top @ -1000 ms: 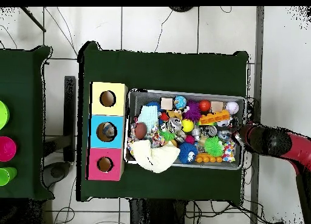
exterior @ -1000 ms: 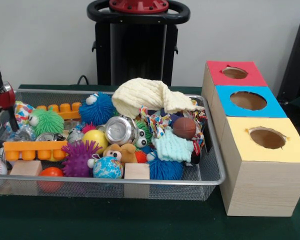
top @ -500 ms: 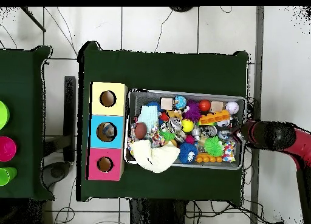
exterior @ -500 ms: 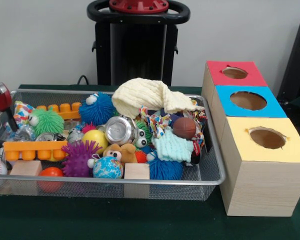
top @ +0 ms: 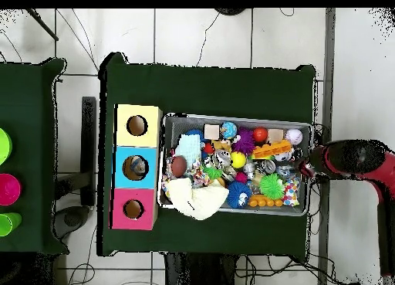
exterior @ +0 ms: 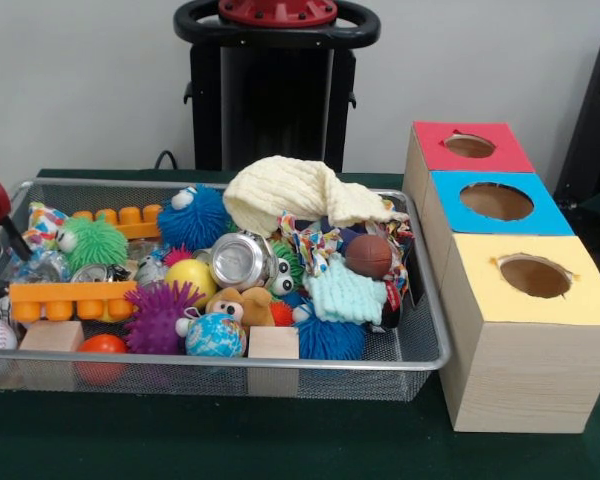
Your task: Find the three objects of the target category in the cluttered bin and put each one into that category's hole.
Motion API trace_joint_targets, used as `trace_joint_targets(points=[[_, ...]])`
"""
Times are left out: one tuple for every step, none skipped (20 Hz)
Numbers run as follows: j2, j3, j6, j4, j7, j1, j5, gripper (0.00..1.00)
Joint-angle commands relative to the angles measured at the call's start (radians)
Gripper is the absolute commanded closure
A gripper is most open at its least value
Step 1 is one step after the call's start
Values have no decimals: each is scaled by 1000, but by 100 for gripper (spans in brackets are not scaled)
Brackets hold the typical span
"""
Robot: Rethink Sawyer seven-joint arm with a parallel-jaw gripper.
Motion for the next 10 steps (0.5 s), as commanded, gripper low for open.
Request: trace_joint_targets(points=[[10, 3, 74, -373, -301, -22, -82, 0], [1, 5, 83, -375, -303, -22, -79, 0], [7, 11, 97, -401, -313, -18, -83, 0], [1, 14, 107, -409, -315, -16, -83, 0], [-4, 16, 118, -418, -317, -14, -83, 0], [-1, 21, 133, -442, -324, -9, -88, 0], [-16, 19, 137, -431, -319, -10, -85, 0], [-11, 23, 154, -456, -325, -5, -90, 0], [-26, 20, 155, -442, -317, -5, -84, 0], [-44, 16, 153, -419, -306, -9, -76, 0]])
